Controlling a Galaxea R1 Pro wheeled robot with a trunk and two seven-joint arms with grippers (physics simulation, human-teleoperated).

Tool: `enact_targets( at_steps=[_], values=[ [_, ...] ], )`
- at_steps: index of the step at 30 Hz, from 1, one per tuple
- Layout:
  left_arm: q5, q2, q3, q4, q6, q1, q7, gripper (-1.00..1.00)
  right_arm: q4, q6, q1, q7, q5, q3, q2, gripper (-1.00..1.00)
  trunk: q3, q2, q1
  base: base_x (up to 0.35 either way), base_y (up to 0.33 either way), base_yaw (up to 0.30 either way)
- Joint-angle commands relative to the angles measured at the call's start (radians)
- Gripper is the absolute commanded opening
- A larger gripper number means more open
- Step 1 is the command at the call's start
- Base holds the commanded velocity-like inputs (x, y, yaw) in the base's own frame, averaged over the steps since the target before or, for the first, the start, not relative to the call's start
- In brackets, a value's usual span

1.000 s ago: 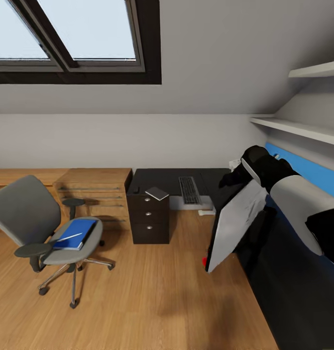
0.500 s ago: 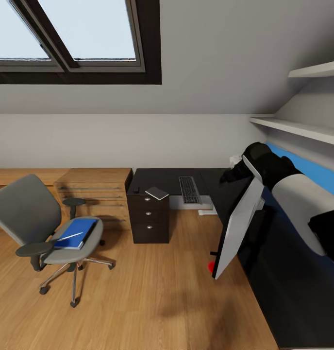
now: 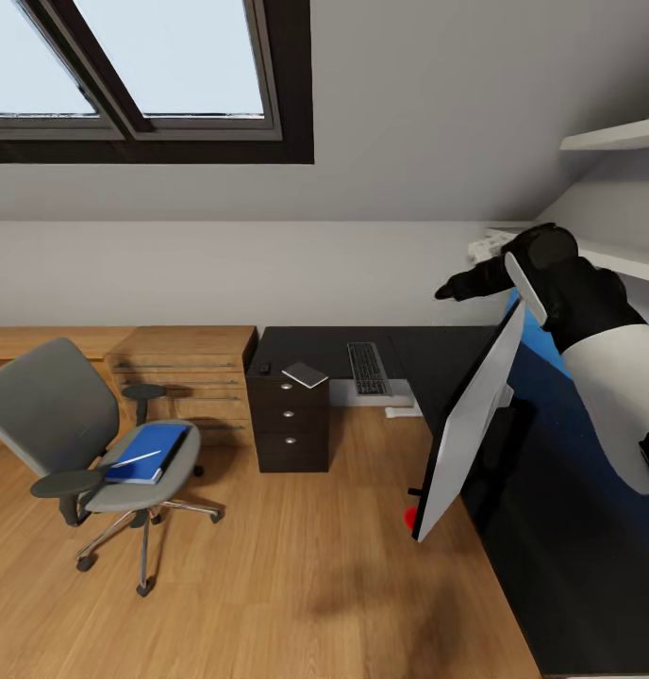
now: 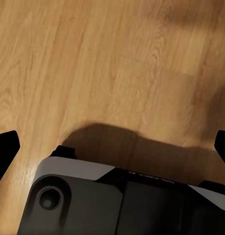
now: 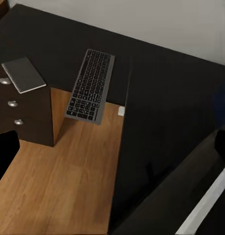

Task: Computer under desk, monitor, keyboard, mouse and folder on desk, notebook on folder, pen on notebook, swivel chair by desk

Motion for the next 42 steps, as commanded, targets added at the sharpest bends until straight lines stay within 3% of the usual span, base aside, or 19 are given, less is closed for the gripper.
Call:
enact_targets(
  at_steps=[1, 5, 7, 10, 34, 40, 42],
  values=[
    [0.008, 0.001, -0.005, -0.002, 0.004, 0.000, 0.008, 1.00, -0.011, 0.004, -0.001, -0.005, -0.010, 0.004, -0.007, 1.00, -0.002, -0.001, 0.000, 0.000, 0.000, 0.000],
    [0.008, 0.001, -0.005, -0.002, 0.004, 0.000, 0.008, 1.00, -0.046, 0.005, -0.001, -0.002, -0.012, 0.003, -0.041, 1.00, -0.002, -0.001, 0.000, 0.000, 0.000, 0.000],
    [0.008, 0.001, -0.005, -0.002, 0.005, 0.000, 0.008, 1.00, -0.063, 0.006, -0.001, 0.008, -0.014, 0.003, -0.072, 1.00, -0.002, -0.001, 0.000, -0.115, 0.000, 0.000],
    [0.008, 0.002, -0.005, -0.002, 0.005, 0.000, 0.009, 1.00, -0.067, 0.006, -0.001, 0.012, -0.014, 0.003, -0.082, 1.00, -0.002, -0.001, 0.000, -0.250, 0.000, 0.000],
    [0.008, 0.002, -0.004, -0.002, 0.005, 0.000, 0.009, 1.00, -0.069, 0.004, 0.035, 0.013, -0.013, 0.007, -0.084, 1.00, -0.002, -0.001, 0.000, -0.332, 0.000, 0.000],
    [0.008, 0.002, -0.004, -0.002, 0.005, 0.000, 0.009, 1.00, -0.071, 0.004, 0.056, 0.011, -0.012, 0.007, -0.084, 1.00, -0.002, -0.001, 0.000, -0.338, 0.000, 0.000],
    [0.008, 0.002, -0.004, -0.002, 0.005, 0.000, 0.009, 1.00, -0.085, 0.002, 0.093, 0.011, -0.011, 0.007, -0.084, 1.00, -0.002, -0.001, 0.000, -0.338, 0.000, 0.000]
  ],
)
